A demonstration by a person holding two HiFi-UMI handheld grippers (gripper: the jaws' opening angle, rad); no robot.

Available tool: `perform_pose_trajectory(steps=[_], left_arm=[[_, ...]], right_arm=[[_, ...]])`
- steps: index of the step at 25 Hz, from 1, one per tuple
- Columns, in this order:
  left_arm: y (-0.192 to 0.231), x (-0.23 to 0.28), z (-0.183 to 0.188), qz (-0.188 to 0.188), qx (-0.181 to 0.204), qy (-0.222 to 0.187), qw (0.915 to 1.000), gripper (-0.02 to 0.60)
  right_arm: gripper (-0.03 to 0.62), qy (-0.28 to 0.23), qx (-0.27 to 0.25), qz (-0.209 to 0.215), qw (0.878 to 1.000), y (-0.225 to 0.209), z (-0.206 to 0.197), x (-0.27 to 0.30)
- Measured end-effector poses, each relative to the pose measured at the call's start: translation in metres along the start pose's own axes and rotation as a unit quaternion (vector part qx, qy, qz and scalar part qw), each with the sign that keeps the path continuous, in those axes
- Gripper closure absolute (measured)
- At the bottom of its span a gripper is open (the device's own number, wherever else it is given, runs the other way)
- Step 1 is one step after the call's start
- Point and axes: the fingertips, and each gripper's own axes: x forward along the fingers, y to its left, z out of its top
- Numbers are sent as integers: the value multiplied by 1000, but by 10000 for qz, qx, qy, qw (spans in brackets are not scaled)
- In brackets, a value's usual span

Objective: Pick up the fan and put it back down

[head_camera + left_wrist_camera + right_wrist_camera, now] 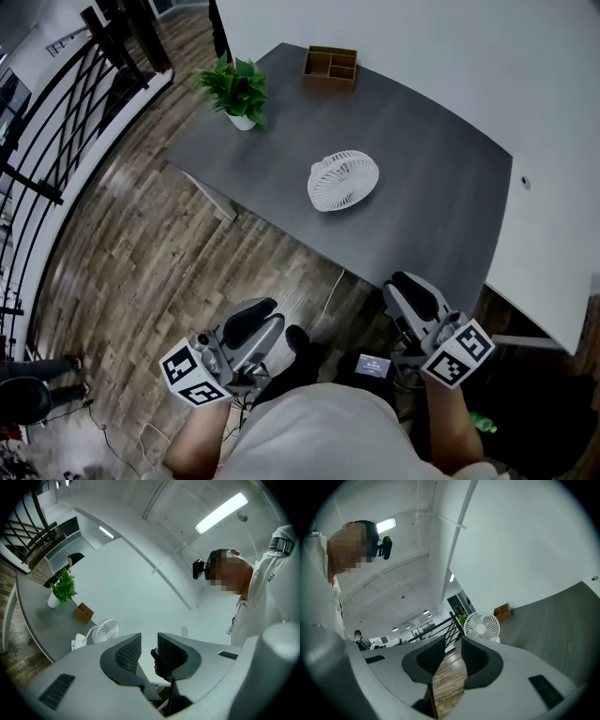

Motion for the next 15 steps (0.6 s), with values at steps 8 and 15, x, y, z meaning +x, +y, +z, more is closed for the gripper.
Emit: perform_pose_trajectory(steps=[8, 15], left_arm=[[15, 10, 7, -35, 59, 103, 9999, 472], [22, 24, 9, 192, 167, 2, 9997, 425]], right_arm=[[507, 73, -282, -279, 9992, -9, 8, 5], [477, 224, -535, -202, 9981, -21, 21, 10]])
